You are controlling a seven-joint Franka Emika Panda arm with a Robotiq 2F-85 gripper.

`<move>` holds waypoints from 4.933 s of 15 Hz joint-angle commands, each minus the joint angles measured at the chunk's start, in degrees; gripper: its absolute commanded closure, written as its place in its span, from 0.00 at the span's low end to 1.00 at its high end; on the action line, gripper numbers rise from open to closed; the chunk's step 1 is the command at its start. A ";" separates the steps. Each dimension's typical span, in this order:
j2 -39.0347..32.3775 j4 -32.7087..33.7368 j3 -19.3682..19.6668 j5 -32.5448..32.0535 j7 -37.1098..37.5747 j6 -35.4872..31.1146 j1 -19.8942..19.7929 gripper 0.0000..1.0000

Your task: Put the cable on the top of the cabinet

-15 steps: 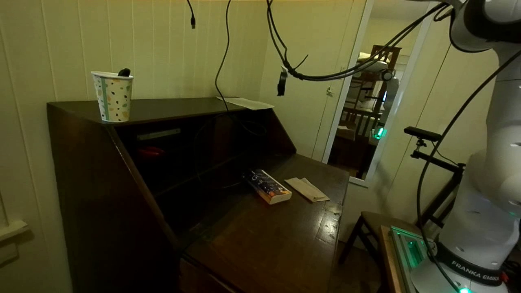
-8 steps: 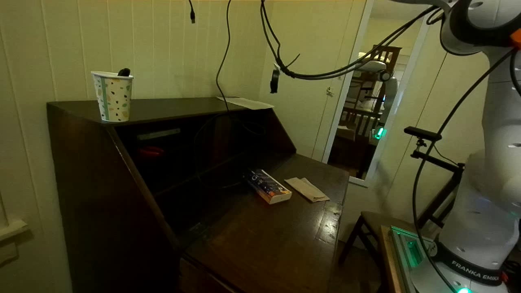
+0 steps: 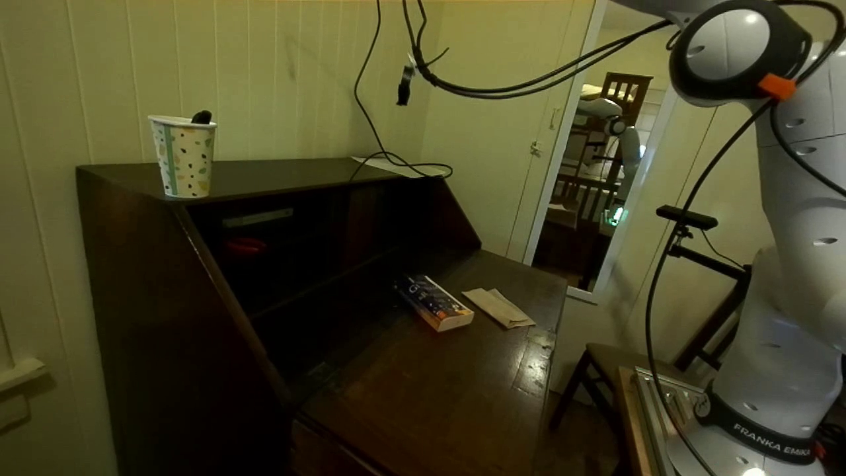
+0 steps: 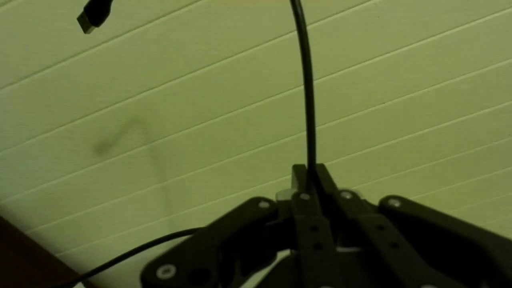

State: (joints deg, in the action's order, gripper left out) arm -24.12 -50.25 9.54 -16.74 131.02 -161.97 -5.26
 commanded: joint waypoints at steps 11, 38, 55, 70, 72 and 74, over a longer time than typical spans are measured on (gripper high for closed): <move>-17.14 9.52 -12.55 14.40 5.98 3.66 0.13 0.95; -26.77 10.98 6.67 7.89 24.20 27.78 10.38 0.70; -10.40 3.68 4.56 7.50 9.83 47.61 10.26 0.00; 0.44 -15.61 12.91 -13.77 24.64 64.20 25.23 0.00; 0.57 -15.72 13.10 -13.78 24.64 64.20 25.20 0.00; 1.35 -17.95 13.22 -13.42 26.30 64.38 25.40 0.00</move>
State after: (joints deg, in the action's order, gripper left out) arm -23.66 -65.96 22.65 -30.48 155.19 -97.78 19.92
